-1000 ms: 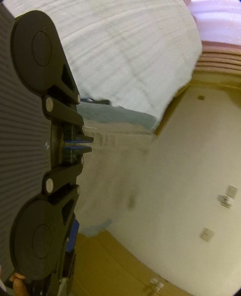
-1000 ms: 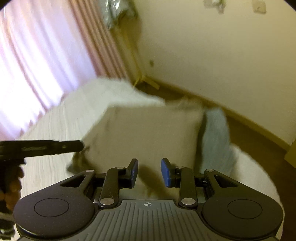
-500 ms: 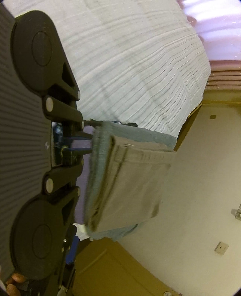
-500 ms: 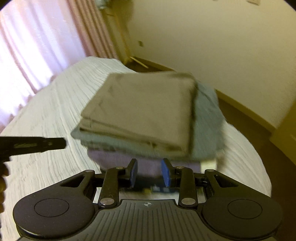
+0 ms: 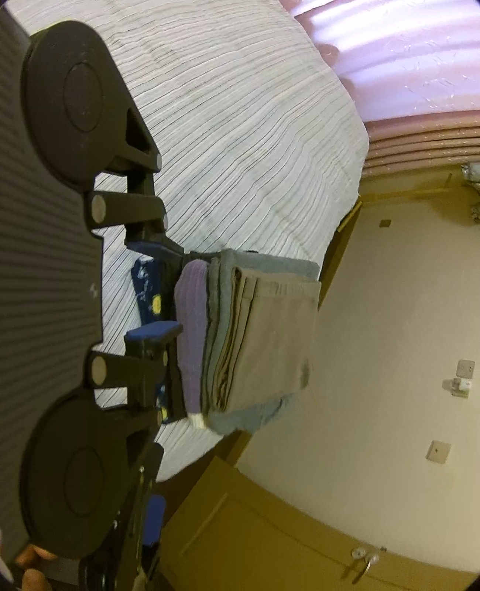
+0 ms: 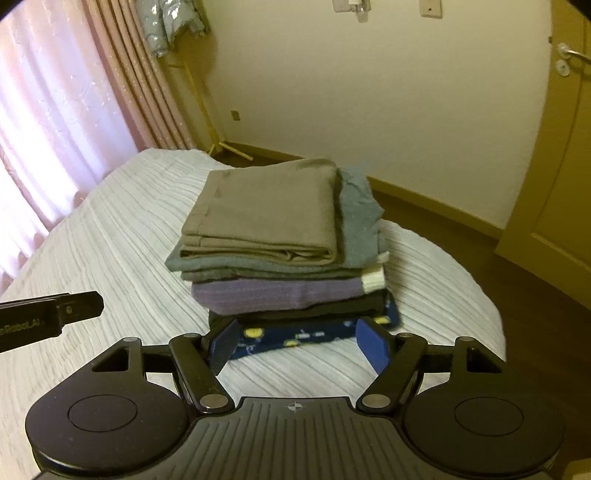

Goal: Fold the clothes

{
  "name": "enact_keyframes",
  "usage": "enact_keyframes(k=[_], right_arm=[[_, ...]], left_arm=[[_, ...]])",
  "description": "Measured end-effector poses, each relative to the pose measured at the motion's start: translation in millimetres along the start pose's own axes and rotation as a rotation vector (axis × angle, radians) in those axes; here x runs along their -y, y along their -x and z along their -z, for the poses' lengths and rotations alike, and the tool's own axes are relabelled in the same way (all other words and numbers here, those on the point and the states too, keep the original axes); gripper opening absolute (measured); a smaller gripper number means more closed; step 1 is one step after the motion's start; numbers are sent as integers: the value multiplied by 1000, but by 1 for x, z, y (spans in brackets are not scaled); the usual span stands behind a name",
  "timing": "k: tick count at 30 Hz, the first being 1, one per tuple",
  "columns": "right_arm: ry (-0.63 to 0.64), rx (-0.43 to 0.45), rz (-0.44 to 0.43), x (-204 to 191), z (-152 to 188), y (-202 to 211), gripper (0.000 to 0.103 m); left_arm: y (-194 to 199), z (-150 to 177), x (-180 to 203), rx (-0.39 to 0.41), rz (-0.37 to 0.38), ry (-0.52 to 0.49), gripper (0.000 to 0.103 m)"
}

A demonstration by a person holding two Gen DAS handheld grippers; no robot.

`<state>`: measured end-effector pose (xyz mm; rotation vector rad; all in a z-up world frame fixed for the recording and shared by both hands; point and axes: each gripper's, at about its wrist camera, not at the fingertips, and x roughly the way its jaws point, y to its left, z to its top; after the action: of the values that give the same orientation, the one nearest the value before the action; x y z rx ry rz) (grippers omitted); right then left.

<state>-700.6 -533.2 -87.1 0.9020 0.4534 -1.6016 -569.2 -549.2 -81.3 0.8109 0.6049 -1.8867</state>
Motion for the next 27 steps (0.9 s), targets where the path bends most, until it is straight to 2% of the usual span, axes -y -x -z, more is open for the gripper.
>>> enact_keyframes(k=[9,15,22,27], right_arm=[[3,25,14,-21,44,54,74],[19,51,22,-36,73,89,74],[23,45,62,-49,106,112,74],[-36,50,59,-50,117,120,74]], left_arm=[[66,42,-1,38,9,-8,41],[102,68,-6,66,-17,-18,53],[123,95,-12,57,-33,-23,65],[124,108,-14,29,-45,-29,67]])
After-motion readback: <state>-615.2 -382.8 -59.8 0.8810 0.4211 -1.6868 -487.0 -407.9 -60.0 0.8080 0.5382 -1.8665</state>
